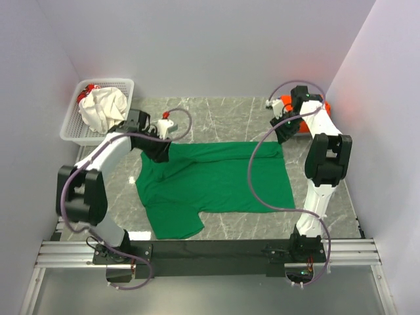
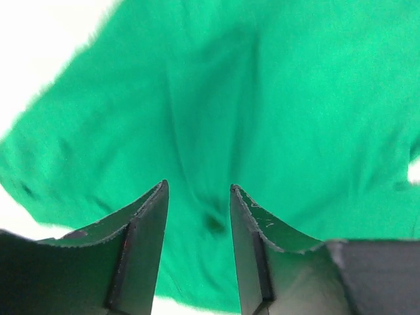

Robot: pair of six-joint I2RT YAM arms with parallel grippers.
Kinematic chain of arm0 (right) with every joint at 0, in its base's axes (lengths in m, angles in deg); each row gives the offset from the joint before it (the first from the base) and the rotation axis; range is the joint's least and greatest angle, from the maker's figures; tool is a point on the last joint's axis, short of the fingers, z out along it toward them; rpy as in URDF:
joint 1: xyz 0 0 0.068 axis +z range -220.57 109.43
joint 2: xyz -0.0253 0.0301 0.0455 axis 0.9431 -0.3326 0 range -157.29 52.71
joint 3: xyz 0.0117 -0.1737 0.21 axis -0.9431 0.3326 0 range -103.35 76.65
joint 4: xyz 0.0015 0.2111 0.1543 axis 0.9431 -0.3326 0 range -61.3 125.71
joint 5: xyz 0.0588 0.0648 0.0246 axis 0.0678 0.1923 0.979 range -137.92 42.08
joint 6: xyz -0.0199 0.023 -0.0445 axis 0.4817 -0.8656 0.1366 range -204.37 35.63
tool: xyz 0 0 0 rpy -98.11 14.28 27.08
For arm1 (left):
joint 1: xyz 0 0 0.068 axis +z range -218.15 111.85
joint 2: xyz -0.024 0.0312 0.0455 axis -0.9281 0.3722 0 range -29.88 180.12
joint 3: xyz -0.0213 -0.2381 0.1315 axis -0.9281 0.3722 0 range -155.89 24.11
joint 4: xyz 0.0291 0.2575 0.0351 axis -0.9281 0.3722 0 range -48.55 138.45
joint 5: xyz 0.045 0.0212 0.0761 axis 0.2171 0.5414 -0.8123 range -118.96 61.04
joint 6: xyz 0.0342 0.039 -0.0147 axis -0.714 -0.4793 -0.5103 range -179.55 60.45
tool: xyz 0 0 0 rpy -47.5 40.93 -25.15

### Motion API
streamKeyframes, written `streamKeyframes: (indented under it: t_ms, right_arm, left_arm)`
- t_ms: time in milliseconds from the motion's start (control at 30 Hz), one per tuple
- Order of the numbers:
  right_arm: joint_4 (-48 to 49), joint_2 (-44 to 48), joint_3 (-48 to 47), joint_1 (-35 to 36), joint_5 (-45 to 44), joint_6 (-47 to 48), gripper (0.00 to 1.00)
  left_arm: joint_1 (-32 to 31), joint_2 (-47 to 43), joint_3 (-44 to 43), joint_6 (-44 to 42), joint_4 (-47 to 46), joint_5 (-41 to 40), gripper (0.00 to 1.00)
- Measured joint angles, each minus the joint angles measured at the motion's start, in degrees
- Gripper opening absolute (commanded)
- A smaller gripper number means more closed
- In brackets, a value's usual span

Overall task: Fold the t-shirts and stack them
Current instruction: Fold the tshirt

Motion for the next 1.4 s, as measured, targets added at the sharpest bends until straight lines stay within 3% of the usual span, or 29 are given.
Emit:
streamKeyframes:
  t_ms: [200, 467, 633, 733, 833, 967, 1133, 1400]
  right_arm:
    - [-2.1, -4.1, -7.9, 0.1, 2.5, -4.2, 0.43]
    - [-3.9, -8.1, -4.7, 0.2, 0.4, -10.1, 0.51]
    - [-4.8, -8.1, -4.3, -0.2, 0.5, -12.9, 0.37]
    - [-5.6, -8.1, -4.3, -0.8, 0.6, -13.7, 0.2]
    - [-6.4, -8.1, -4.3, -1.6, 0.8, -14.4, 0.13]
    - [-8.2, -8.1, -4.5, -3.0, 1.1, -14.3, 0.05]
    - [-8.5, -7.3, -2.2, -4.0, 1.2, -13.9, 0.0]
    - [-8.5, -7.3, 1.6, -4.0, 1.5, -13.7, 0.0]
  left_arm:
    - [-1.0, 12.6, -10.4, 3.7, -2.1, 3.1, 0.53]
    - [-3.6, 20.9, -13.3, 5.2, -2.8, 3.8, 0.53]
    - [-5.5, 21.1, -13.3, 5.2, -3.1, 3.8, 0.5]
    - [-6.0, 21.2, -13.2, 5.2, -3.1, 3.8, 0.47]
    - [-6.1, 21.2, -13.2, 5.2, -3.0, 3.8, 0.41]
    - [-6.0, 21.2, -13.2, 5.1, -2.9, 3.8, 0.21]
    - [-6.1, 21.2, -12.8, 4.6, -2.7, 3.8, 0.05]
    - [-6.9, 20.5, -12.2, 3.0, -1.0, 4.5, 0.01]
